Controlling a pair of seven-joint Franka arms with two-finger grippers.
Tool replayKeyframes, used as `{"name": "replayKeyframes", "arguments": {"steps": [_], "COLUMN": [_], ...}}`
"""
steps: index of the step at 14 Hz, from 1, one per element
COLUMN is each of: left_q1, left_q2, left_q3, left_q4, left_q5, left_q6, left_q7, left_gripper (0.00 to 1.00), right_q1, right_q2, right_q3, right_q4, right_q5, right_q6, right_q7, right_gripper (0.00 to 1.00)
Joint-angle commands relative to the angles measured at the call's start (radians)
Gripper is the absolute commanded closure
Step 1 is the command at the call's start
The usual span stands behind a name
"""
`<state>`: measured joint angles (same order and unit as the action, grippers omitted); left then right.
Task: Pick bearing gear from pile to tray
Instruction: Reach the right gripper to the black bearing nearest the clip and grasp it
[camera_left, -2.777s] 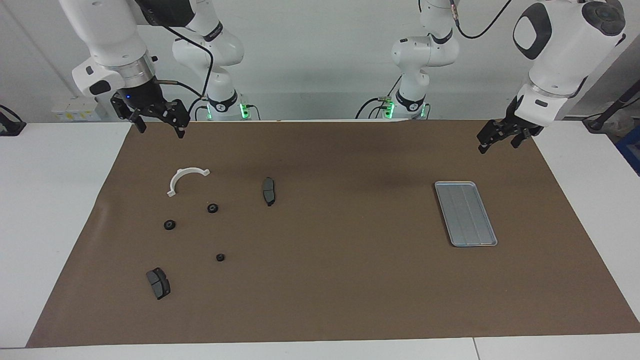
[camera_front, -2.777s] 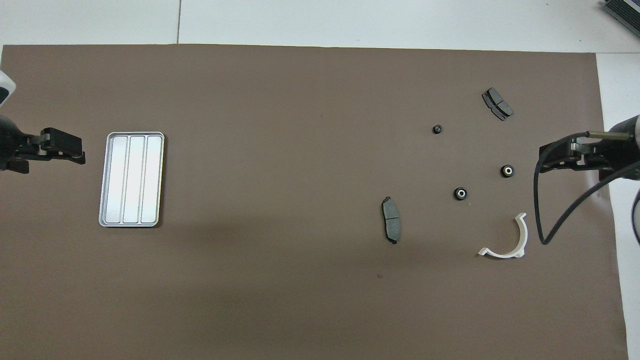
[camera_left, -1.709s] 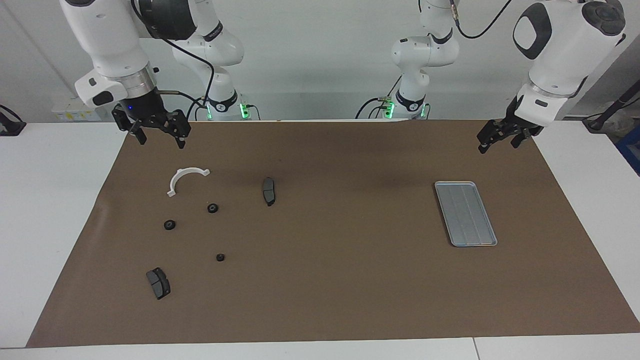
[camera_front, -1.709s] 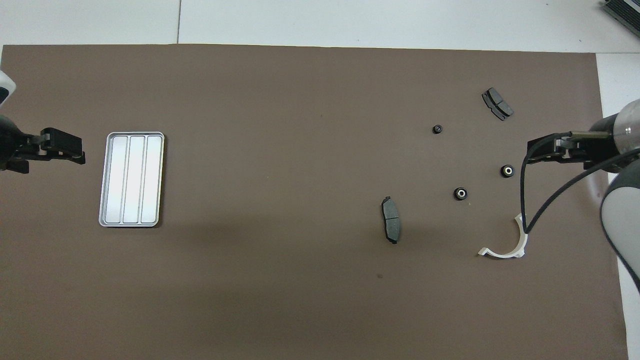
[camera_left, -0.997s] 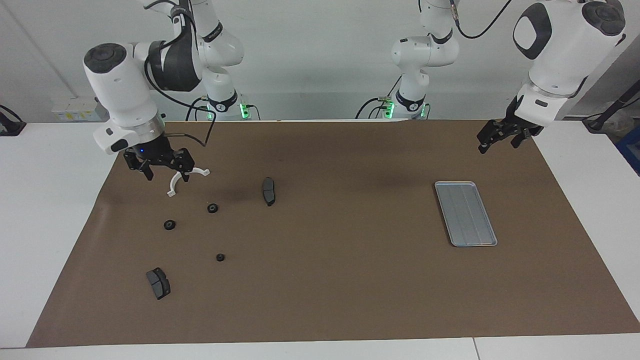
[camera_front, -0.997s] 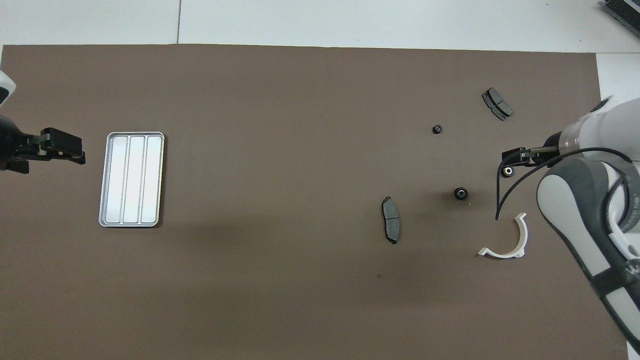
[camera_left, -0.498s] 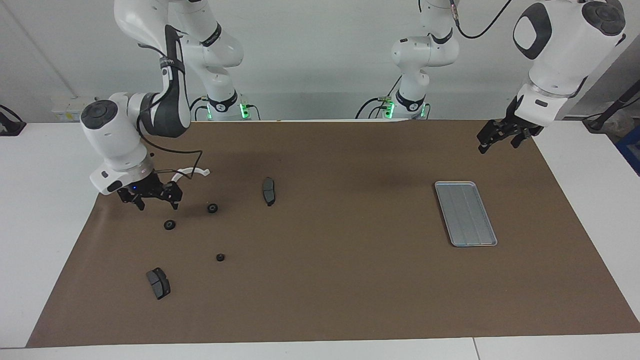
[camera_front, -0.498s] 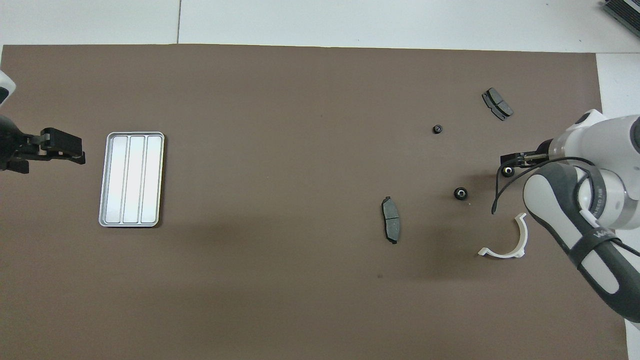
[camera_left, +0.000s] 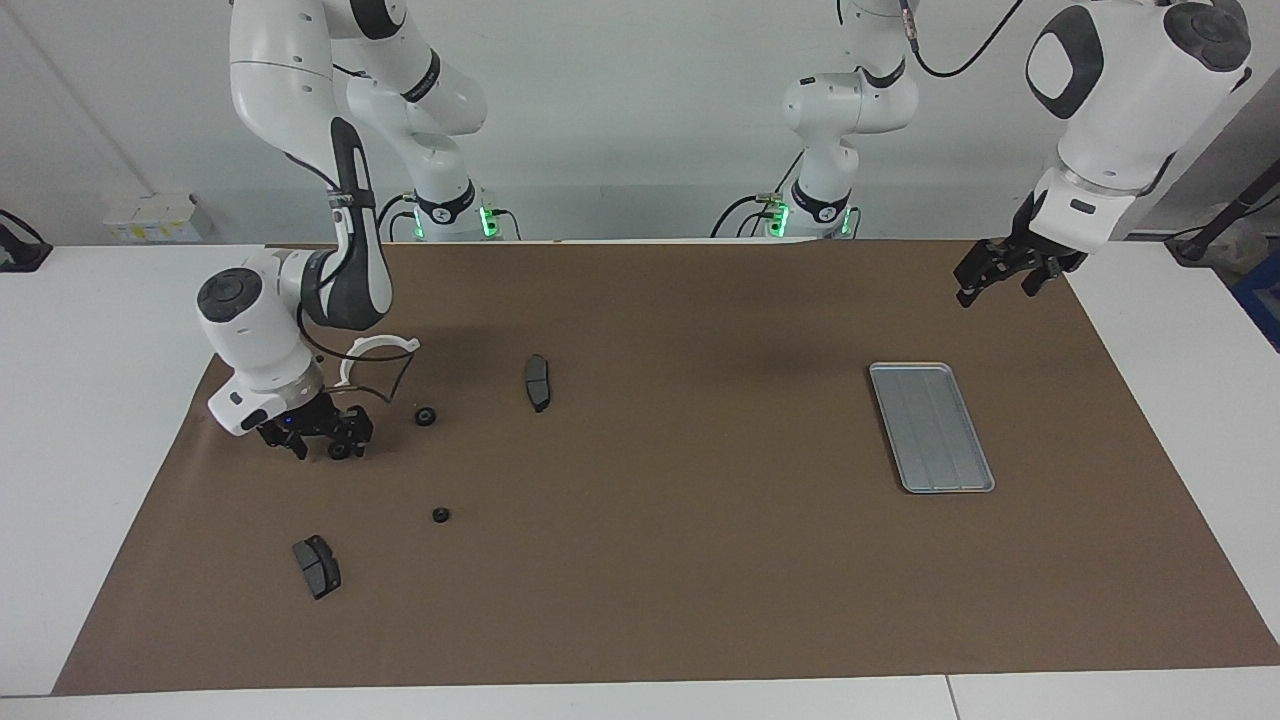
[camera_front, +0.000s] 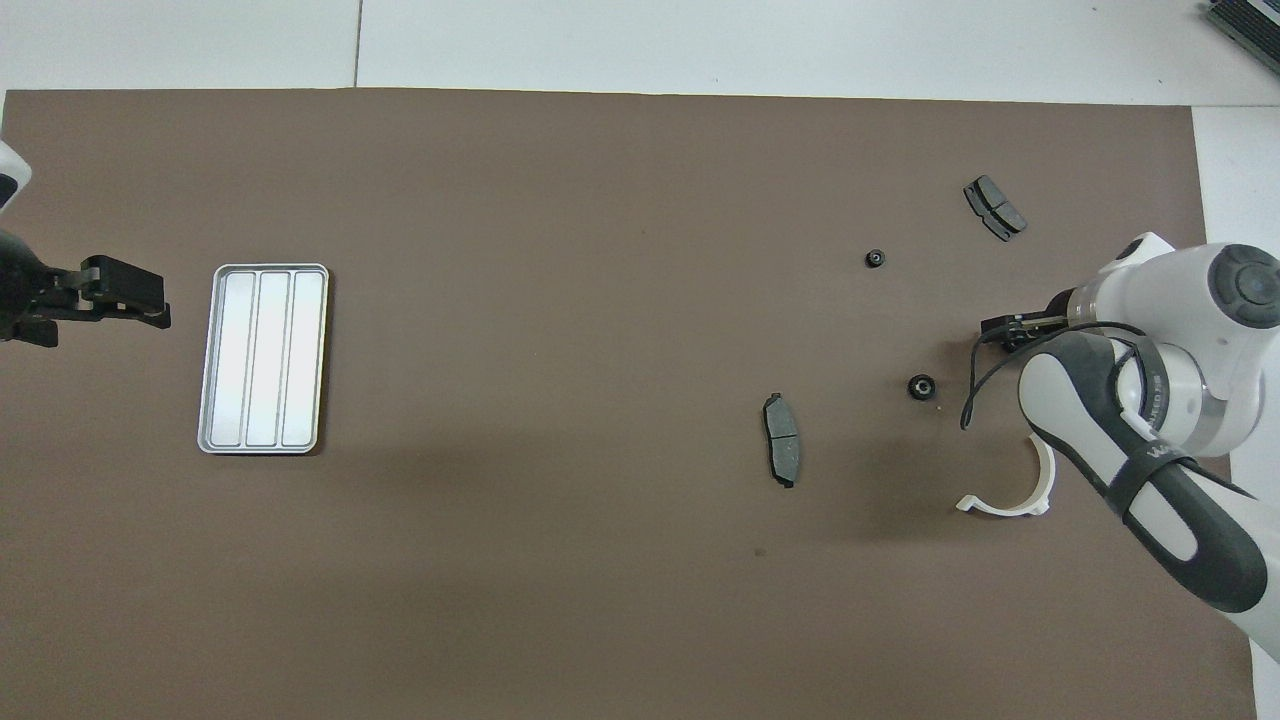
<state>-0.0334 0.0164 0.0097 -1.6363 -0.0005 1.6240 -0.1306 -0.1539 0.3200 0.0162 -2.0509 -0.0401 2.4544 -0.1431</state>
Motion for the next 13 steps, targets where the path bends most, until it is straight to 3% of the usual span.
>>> {"name": "replayKeyframes", "arguments": {"steps": [1,2,5,8,13], "left_q1": [0.001,0.001,0.001,0.001,0.001], "left_q2": [-0.01,-0.01,-0.012,-0.012,-0.01], "left_q3": [0.001,0.001,0.001,0.001,0.001], "left_q4": [-0.005,-0.005,-0.005,-0.005,-0.005], "left_q5": [0.017,0.017,0.017,0.017,0.017], "left_q6": [0.007,0.007,0.007,0.007,0.007], "left_q7": [0.002,0.002,0.002,0.002,0.002], "left_gripper": [0.0,0.0,0.0,0.0,0.0], "right_q1": [-0.009,-0.003,0.005,0.077,0.224], "right_q2": [-0.015,-0.015,-0.024,-0.042,-0.035], "right_q3": [0.008,0.008,0.01,0.011,0.011], "right_q4": [-0.022,-0.022,-0.012,0.034,0.081], "right_q5": [0.032,0.034,0.032,0.034,0.034], "right_q6": [0.006,0.006,0.006,-0.009,-0.011], "right_q7": [-0.052,-0.049,-0.043,-0.004,0.268], "right_gripper": [0.94,1.0,1.0,1.0,1.0]}}
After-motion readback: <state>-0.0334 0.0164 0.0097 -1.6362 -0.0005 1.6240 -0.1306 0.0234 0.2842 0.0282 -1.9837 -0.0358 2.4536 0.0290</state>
